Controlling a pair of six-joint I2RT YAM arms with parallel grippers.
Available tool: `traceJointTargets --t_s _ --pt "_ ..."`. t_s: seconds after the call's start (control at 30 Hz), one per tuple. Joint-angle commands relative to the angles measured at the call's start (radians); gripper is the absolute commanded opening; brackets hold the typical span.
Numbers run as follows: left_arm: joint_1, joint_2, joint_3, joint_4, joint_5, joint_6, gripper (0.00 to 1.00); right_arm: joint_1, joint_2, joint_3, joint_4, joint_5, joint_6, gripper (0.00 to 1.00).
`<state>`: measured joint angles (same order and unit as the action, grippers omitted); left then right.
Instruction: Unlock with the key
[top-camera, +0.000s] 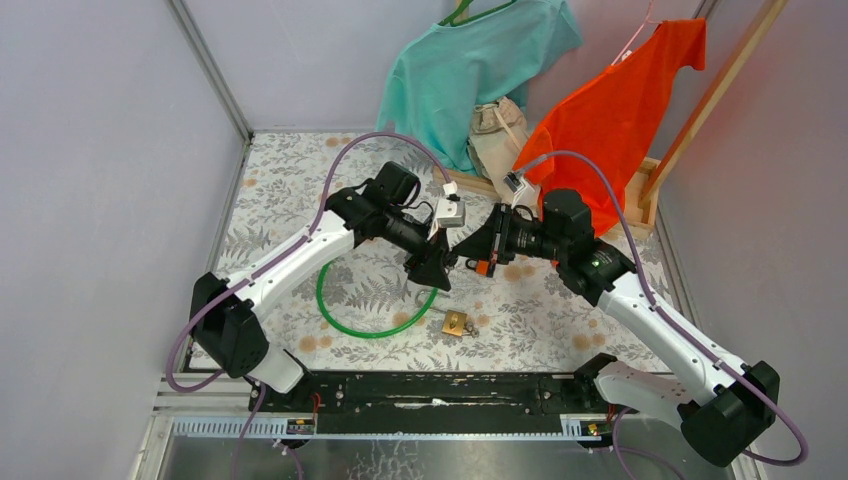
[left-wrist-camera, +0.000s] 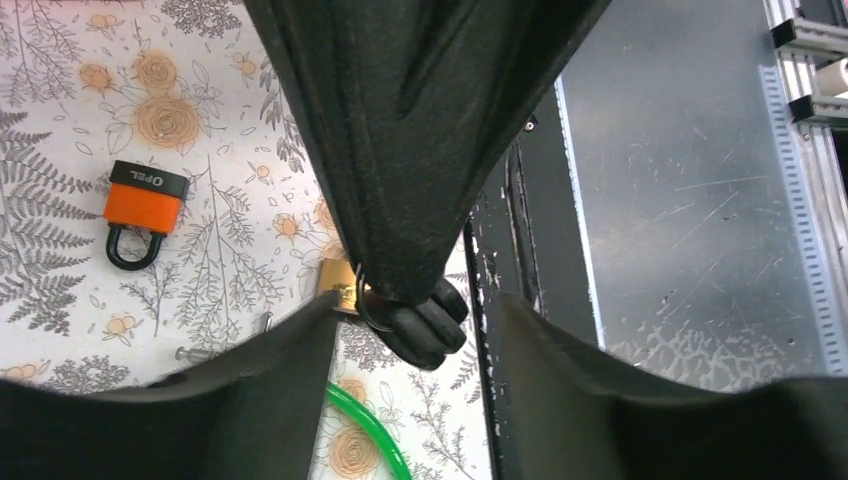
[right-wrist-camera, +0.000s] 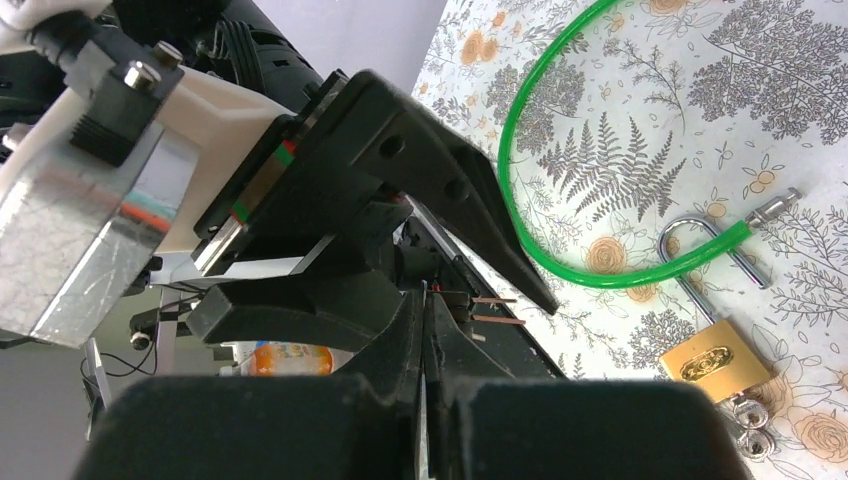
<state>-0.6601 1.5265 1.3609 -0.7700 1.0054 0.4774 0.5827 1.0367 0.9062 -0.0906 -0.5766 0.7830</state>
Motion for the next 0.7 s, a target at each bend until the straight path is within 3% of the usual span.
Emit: traceJointTargets --t_s 0.0,0.1,0.33,0.47,0.67 --pt "0.002 -0.042 -0.013 0.039 0.029 0.024 0.58 0.011 -0.012 0.04 0.031 0.004 0.018 0.0" --pt "0.004 -0.057 -0.025 0.027 -0.001 0.037 0.53 0.011 -0.017 0.048 -0.015 0.036 -0.021 0.0" --pt "0.021 -0.079 -0.028 0.022 -0.02 0.042 0.31 0.01 -0.026 0.051 -0.046 0.05 -0.042 0.0" --pt "0.023 -0.076 -0.021 0.039 -0.043 0.017 0.03 0.011 -0.037 0.053 -0.058 0.057 -0.045 0.0" --pt "0.026 -0.077 -0.022 0.043 -0.053 0.006 0.0 0.01 -0.046 0.053 -0.079 0.065 -0.06 0.0"
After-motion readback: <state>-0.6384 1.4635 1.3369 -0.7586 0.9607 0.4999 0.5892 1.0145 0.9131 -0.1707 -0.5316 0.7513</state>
